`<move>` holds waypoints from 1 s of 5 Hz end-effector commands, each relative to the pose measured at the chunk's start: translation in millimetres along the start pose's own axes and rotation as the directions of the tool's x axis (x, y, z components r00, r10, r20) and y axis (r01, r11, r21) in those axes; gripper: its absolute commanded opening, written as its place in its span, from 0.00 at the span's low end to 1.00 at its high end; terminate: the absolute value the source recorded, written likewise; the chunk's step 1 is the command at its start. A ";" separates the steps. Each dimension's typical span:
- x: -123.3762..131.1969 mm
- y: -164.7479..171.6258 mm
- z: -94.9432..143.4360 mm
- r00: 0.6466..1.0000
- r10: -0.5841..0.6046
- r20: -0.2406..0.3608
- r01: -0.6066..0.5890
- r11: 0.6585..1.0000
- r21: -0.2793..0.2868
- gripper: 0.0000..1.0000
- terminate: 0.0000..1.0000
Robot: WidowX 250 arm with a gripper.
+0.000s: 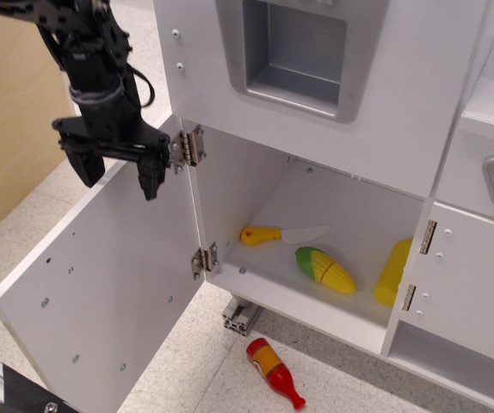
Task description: Close low fridge
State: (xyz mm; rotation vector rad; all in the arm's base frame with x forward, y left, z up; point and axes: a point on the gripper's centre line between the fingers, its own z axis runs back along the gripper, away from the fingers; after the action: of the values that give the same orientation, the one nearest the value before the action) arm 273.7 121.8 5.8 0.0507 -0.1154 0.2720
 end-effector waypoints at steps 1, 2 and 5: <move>5.4 -36.8 -8.2 0.994 0.035 0.101 -0.040 0.998 0.051 1.00 0.00; 11.7 -54.4 -7.1 0.993 0.080 0.091 -0.084 0.996 0.037 1.00 0.00; 33.1 -90.4 20.6 0.984 0.168 0.064 -0.166 0.986 -0.033 1.00 0.00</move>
State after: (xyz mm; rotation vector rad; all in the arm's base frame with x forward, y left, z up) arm 310.4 39.5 5.0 0.0265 -0.1034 0.4417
